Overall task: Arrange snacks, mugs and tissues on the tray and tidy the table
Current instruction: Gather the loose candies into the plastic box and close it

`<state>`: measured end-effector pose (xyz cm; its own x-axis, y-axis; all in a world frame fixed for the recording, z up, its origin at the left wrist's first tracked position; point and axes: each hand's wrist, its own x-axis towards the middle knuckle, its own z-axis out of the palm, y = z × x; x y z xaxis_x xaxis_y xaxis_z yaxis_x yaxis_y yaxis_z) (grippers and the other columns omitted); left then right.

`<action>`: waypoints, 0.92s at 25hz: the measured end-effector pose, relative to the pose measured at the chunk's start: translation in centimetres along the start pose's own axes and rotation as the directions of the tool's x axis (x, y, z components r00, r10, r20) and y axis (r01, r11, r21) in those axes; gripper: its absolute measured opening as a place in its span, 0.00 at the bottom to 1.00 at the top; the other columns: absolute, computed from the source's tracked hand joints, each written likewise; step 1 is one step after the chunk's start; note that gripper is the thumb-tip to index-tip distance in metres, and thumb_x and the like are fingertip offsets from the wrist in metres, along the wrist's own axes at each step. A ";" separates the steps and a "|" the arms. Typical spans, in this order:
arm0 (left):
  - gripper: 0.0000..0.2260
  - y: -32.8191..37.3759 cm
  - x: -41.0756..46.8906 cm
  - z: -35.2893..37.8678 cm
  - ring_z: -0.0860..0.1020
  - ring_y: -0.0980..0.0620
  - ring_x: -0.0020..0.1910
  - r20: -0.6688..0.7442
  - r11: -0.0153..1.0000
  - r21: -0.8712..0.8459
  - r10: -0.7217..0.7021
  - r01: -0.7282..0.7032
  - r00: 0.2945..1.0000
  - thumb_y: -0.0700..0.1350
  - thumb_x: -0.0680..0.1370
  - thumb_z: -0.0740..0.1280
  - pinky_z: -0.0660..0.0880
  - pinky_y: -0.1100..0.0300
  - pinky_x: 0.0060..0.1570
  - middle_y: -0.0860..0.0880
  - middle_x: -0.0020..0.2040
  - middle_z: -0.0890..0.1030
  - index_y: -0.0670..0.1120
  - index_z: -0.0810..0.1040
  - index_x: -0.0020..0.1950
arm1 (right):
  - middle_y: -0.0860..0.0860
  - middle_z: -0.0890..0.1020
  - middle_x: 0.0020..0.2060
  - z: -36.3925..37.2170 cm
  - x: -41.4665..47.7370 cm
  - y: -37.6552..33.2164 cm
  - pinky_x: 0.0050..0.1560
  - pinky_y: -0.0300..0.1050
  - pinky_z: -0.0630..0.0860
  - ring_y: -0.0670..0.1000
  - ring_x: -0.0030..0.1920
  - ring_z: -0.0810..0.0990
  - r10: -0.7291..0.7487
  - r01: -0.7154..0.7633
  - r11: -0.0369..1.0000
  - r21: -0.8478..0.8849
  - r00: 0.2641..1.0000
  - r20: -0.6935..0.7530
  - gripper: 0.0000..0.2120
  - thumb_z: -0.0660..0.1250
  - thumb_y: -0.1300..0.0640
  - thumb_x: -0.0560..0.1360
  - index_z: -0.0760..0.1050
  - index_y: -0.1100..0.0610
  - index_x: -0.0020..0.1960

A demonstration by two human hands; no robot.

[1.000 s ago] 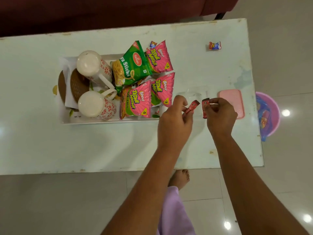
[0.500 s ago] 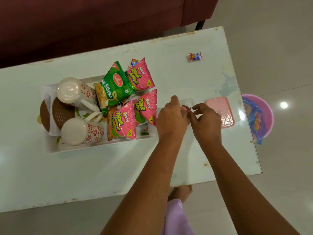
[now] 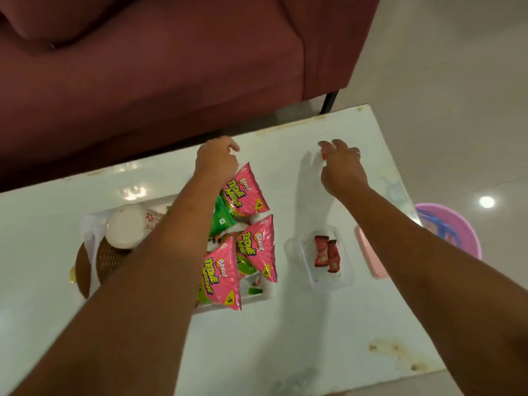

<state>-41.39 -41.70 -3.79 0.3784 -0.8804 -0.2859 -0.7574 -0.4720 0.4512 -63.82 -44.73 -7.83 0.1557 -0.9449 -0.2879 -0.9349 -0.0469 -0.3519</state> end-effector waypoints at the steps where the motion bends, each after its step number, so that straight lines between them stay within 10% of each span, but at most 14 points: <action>1: 0.13 -0.7 1.1 0.0 0.76 0.45 0.60 0.095 0.998 0.002 -0.061 0.061 0.994 0.36 0.77 0.61 0.71 0.58 0.55 0.44 0.61 0.79 0.46 0.80 0.56 | 0.55 0.62 0.73 0.4 0.7 -0.1 0.61 0.58 0.72 0.63 0.72 0.60 -0.007 0.009 0.999 -0.052 0.999 0.043 0.29 0.58 0.69 0.76 0.59 0.51 0.74; 9: 0.15 -2.4 3.1 1.5 0.76 0.42 0.59 0.288 0.946 0.288 0.064 -0.150 0.956 0.32 0.73 0.65 0.73 0.54 0.52 0.42 0.61 0.78 0.46 0.80 0.55 | 0.58 0.76 0.52 2.6 0.5 0.2 0.40 0.51 0.74 0.60 0.54 0.74 -0.114 0.104 0.976 -0.192 0.993 -0.043 0.21 0.63 0.72 0.71 0.70 0.59 0.62; 15: 0.11 -2.3 2.3 2.5 0.77 0.39 0.54 0.163 0.925 0.308 0.177 -0.220 0.971 0.32 0.72 0.63 0.73 0.53 0.49 0.39 0.55 0.78 0.43 0.81 0.47 | 0.52 0.82 0.49 1.4 -2.4 1.1 0.38 0.43 0.72 0.51 0.41 0.76 0.057 -0.037 0.981 0.189 0.994 -0.098 0.18 0.65 0.60 0.76 0.67 0.53 0.64; 20: 0.07 -0.4 -3.6 1.2 0.78 0.48 0.47 -0.374 0.960 -0.018 0.253 -0.280 0.892 0.37 0.75 0.63 0.71 0.62 0.48 0.43 0.53 0.78 0.44 0.80 0.47 | 0.42 0.79 0.38 1.0 -10.7 3.0 0.37 0.38 0.72 0.48 0.40 0.79 0.177 -0.123 0.856 0.502 0.982 -0.060 0.18 0.73 0.53 0.71 0.66 0.50 0.53; 23: 0.06 1.6 -11.0 3.0 0.76 0.57 0.40 -0.382 0.881 -0.293 0.249 -0.372 0.890 0.36 0.74 0.66 0.75 0.66 0.46 0.46 0.49 0.80 0.45 0.81 0.45 | 0.38 0.76 0.36 2.1 -15.3 2.9 0.37 0.42 0.72 0.49 0.43 0.78 0.193 -0.141 0.884 0.446 0.978 -0.073 0.16 0.72 0.51 0.71 0.65 0.48 0.49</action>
<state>-48.35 -32.61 -2.48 0.3514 -0.9185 0.1814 -0.6523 -0.1012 0.7512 -68.22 -29.71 -6.29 -0.0515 -0.9573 -0.2845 -0.7056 0.2365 -0.6680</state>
